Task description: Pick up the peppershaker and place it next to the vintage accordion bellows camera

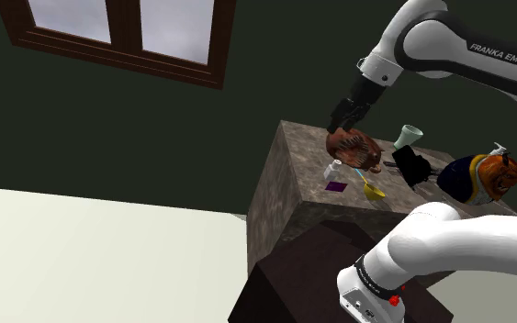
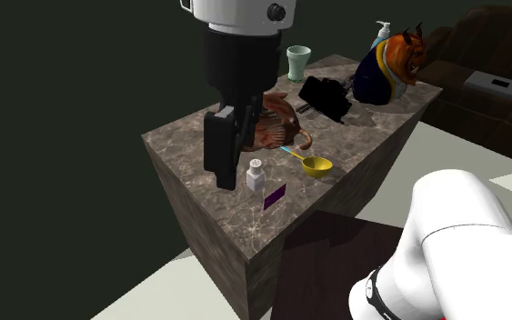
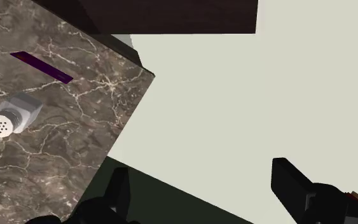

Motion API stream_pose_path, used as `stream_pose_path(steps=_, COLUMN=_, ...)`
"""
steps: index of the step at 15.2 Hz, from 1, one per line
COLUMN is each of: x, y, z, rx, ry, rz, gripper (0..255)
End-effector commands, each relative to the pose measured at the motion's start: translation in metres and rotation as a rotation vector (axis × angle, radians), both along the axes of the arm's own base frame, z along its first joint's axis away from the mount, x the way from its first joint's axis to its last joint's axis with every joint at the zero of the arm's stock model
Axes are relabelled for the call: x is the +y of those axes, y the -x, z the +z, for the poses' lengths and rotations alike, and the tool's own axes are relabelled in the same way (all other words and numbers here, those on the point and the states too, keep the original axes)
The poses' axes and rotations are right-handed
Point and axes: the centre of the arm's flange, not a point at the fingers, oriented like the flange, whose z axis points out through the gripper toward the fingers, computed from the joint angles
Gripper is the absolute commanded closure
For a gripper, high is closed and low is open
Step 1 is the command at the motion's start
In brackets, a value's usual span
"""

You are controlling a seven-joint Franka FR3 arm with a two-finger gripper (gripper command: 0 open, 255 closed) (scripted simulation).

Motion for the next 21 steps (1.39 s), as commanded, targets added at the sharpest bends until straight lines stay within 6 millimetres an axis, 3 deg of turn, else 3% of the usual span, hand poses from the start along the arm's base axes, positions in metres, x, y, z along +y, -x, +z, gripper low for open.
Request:
stream_pose_path(steps=1, x=0.000, y=0.000, z=0.000, rx=0.000, ry=0.000, rz=0.000, gripper=0)
stream_pose_path(steps=21, x=-0.170, y=-0.023, z=-0.173, rx=0.007, ry=0.165, rz=-0.148, gripper=0)
